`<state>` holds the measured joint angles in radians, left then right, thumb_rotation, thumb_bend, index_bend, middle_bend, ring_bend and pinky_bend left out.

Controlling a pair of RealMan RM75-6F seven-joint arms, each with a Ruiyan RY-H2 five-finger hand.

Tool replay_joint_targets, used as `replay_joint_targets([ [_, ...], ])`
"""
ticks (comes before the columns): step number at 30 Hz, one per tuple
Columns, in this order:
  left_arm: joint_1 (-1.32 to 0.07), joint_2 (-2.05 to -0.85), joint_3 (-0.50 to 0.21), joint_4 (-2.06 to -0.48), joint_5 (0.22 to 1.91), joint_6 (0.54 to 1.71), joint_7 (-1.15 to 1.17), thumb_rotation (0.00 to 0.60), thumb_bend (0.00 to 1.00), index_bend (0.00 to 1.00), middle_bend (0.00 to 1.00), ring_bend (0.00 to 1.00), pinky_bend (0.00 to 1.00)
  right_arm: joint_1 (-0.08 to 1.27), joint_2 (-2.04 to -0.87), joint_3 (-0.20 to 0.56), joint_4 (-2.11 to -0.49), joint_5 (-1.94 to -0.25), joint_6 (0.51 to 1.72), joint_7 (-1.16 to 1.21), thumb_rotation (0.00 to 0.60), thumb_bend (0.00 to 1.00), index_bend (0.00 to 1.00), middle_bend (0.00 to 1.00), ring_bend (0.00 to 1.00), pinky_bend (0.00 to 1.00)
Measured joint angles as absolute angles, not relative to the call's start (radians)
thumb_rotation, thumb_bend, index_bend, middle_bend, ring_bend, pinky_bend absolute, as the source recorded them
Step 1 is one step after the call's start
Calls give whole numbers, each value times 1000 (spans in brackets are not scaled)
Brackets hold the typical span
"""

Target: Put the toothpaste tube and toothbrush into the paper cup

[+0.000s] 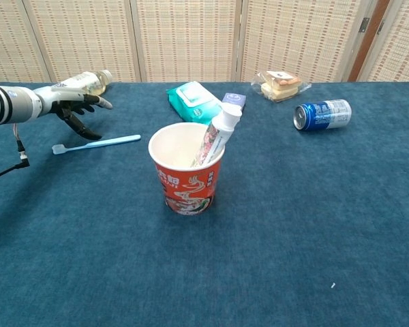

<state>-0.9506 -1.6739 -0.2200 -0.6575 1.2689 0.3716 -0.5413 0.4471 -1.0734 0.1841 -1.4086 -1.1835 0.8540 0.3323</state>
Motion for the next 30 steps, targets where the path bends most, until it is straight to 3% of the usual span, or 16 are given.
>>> replay_joint_targets([
  [30, -953, -1730, -191, -554, 1297, 345, -552, 600, 237, 0, 0, 0, 0, 444, -1080, 182, -1401, -1188, 850, 343, 600, 185, 250, 31, 0, 115],
])
